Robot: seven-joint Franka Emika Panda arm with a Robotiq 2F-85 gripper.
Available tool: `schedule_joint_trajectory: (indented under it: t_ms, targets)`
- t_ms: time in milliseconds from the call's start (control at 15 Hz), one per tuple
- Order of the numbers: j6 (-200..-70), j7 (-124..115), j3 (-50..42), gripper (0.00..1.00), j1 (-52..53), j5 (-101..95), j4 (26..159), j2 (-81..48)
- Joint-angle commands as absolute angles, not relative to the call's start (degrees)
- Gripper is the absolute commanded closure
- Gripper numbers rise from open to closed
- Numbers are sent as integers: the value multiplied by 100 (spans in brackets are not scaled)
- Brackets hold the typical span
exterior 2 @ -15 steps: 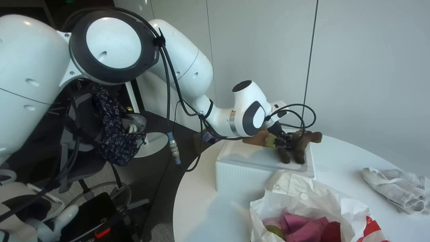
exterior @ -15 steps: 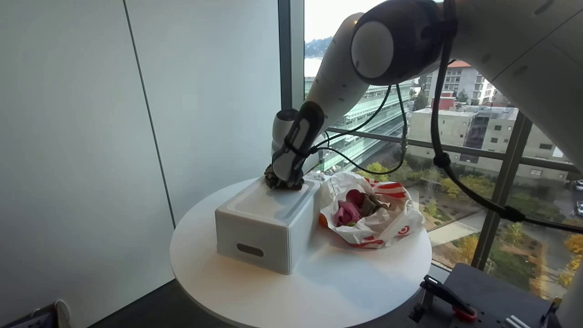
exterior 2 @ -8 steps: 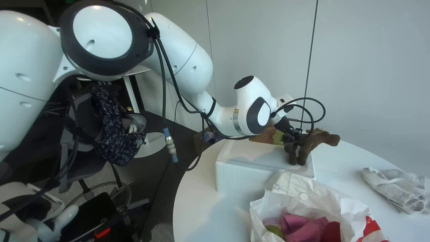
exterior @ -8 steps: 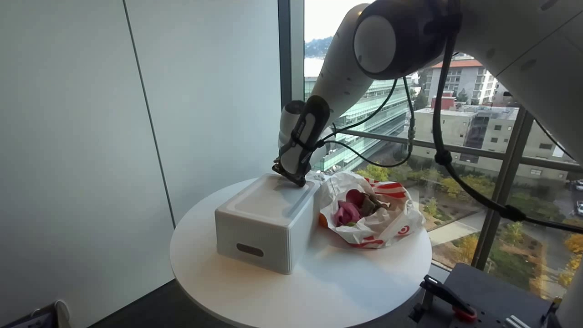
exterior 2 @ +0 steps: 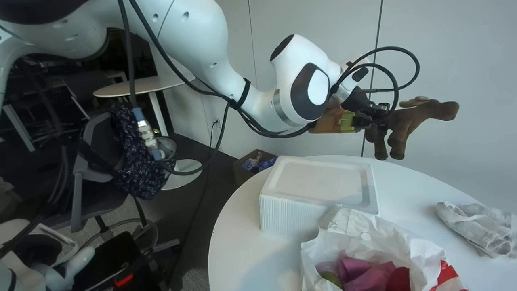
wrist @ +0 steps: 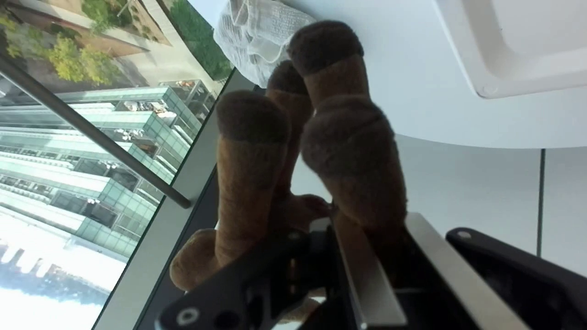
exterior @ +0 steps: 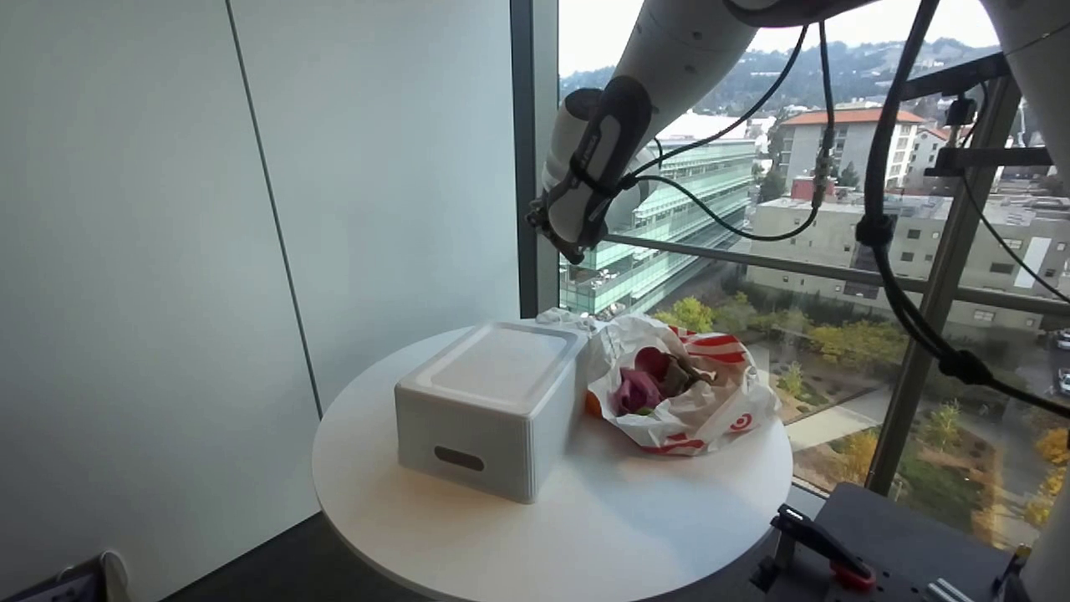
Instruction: Pick up the objects from the top of the white container and put them in the plastic bag.
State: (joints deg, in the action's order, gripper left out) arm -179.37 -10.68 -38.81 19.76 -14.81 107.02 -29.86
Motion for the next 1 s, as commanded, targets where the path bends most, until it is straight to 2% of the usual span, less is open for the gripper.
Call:
schedule_joint_trajectory:
  t_ms: [0,267,467,533,733,933]
  targets:
    - [-16635,-1163,-5098,93,3014,-2002,11737,-1792]
    - [-14663,-1022,-5997,93,3809,-3134,12399,-533]
    - [-13635,-692,-5876,94,3782,-3089,12727,-171]
    - [-13536,-793,-4824,94,2753,-3179,12825,-104]
    - [-13424,-475,-3648,95,1724,-2599,13159,-408]
    - [-13832,-307,-2534,94,816,-2272,13219,-903]
